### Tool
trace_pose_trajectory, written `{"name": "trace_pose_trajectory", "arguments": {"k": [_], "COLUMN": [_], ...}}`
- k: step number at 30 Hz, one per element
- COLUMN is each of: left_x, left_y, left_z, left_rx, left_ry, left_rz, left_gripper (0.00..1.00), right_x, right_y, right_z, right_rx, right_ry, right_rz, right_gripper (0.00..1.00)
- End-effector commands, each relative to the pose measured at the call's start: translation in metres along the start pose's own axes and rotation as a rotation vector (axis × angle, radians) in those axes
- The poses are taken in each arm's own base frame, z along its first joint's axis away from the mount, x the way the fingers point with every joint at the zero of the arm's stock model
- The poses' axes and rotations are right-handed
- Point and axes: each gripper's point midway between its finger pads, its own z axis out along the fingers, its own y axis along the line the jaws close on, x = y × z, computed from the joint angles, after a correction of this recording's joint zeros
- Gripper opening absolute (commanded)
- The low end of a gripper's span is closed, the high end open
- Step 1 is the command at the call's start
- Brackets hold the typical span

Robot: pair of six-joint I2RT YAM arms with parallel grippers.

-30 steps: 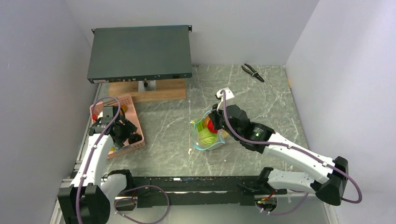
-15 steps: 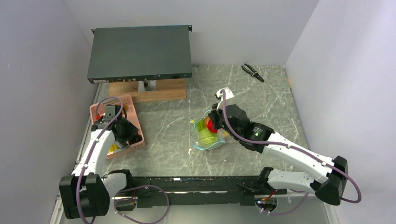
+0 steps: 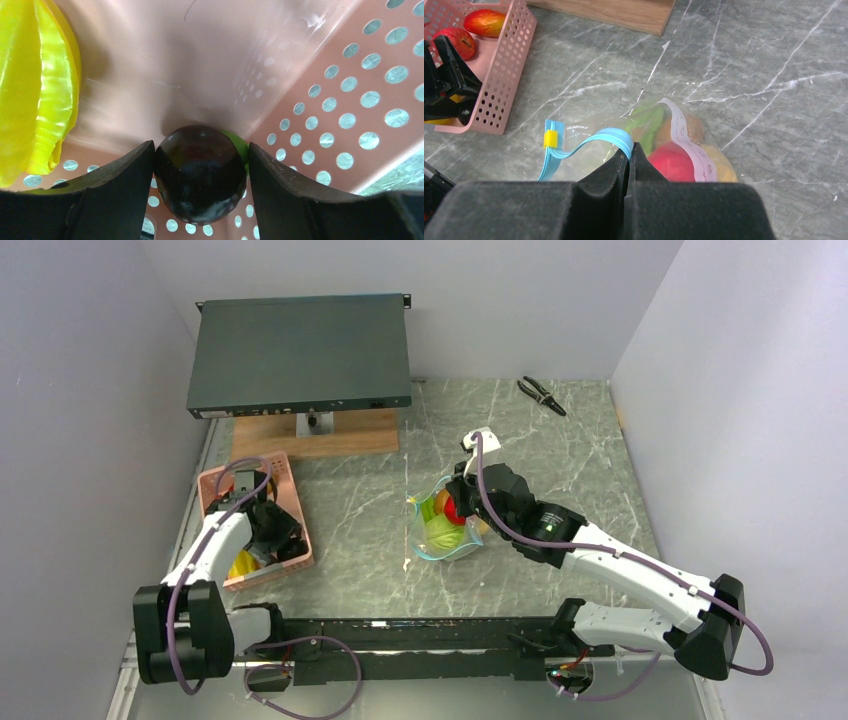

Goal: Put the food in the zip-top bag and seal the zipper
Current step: Pick up the fake vegetable from the bin.

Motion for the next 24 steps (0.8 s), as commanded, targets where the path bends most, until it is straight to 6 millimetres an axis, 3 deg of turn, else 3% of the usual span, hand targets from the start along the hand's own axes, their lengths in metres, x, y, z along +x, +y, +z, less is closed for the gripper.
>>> {"name": "trace_pose_trajectory", "arguments": {"k": [1,4,8,10,15,19,21,24], "left_x": [-0.004,-0.015,-0.032,-0.040,-0.048,-0.034,-0.010,0.018], "left_y": [0.001,0.005,0.001,-0.006,-0.028,-0.073,-0.099,-0.120], "left_z": [-0.005,-0.018,-0.046,-0.062,-0.102,-0.144,-0.171,-0.206], "left_rx": [-0.004,-0.015,0.025,0.084,0.251,0.573,0.821,1.115], "left_ry": [-0.026,-0.085,-0.187,-0.238,-0.318,-0.335,-0.309,-0.287], "left_rz": [-0.025,-0.031,-0.022,0.012,0.091,0.293,0.416,0.508], "left_gripper": [0.63,0.60,0.47,0.41,0.38,0.40,0.40,0.37], "right_x": [-0.011,-0.012,-0.012,-0.013,-0.015,-0.016,-0.016,-0.015], "right_y": [0.004,0.005,0.006,0.007,0.008,0.009,0.010,0.011], "right_z": [0.000,-0.001,0.000,0.001,0.001,0.000,0.000,0.000], "right_rx": [-0.022,-0.025,-0.031,-0.033,-0.041,-0.048,-0.050,-0.053], "right_ry": [-0.048,-0.049,-0.051,-0.051,-0.056,-0.058,-0.056,-0.052], "right_rz": [0.031,0.032,0.033,0.035,0.039,0.042,0.043,0.047], "right_gripper": [0.00,0.00,0.00,0.00,0.00,0.00,0.00,0.00]}}
